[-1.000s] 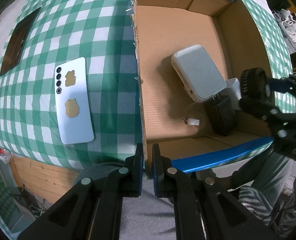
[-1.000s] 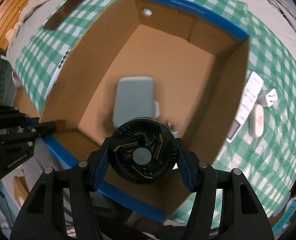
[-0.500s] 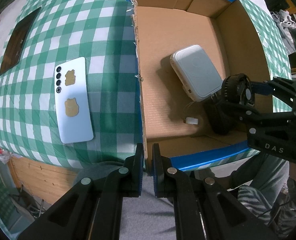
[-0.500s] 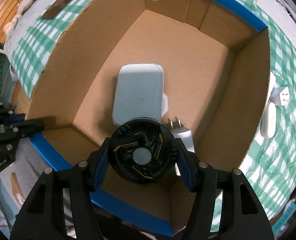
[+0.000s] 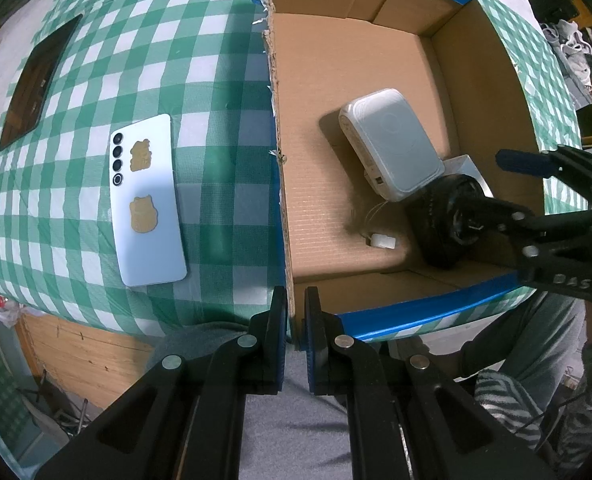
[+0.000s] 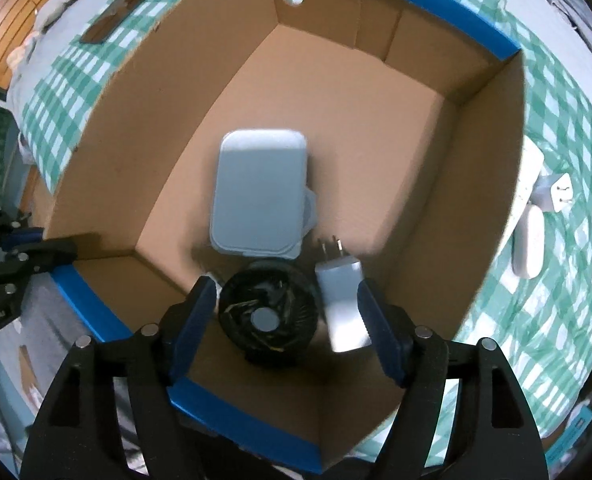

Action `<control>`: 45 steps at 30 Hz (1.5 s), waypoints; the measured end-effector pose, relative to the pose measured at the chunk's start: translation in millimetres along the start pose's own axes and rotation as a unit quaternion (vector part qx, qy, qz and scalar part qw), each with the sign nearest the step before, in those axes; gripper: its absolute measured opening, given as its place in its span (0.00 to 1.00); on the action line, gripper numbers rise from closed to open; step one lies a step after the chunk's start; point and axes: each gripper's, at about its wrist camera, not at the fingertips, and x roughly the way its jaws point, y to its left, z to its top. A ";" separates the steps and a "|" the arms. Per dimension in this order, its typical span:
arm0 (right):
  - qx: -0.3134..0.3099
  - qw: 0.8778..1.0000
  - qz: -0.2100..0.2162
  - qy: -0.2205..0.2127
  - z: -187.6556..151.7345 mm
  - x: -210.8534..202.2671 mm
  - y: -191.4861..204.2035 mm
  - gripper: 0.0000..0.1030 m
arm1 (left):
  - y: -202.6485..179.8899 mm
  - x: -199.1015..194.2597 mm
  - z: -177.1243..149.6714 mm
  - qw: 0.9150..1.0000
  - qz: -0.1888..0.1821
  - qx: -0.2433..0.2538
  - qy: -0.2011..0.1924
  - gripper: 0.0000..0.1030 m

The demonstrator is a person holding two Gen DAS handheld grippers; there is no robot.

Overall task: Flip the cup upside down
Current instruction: 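Lower the fan beside the square charger and open the right tool, then move the right tool to the white oval case and grasp it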

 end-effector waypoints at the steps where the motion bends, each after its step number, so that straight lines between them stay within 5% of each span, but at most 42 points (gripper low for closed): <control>1: 0.000 1.000 0.003 -0.002 -0.9 -2.9 -1.8 0.72 | 0.7 0.6 -0.7 1.000 0.000 0.000 0.000 0.06; 14: -0.005 0.999 -0.006 -0.031 -10.0 -43.9 -39.2 0.72 | 1.5 2.6 -2.3 1.000 0.003 -0.001 -0.001 0.06; 23: 0.035 0.998 -0.026 -0.048 -8.1 -57.7 -113.7 0.72 | 1.9 2.4 -2.7 1.000 0.003 -0.003 0.001 0.06; 42: 0.087 0.994 -0.058 -0.008 5.8 10.1 -220.5 0.72 | 3.3 2.8 -3.0 1.000 0.007 -0.007 0.009 0.06; 45: 0.086 0.994 -0.065 0.004 9.2 25.6 -226.1 0.62 | 3.5 2.9 -2.5 1.000 0.006 -0.008 0.010 0.06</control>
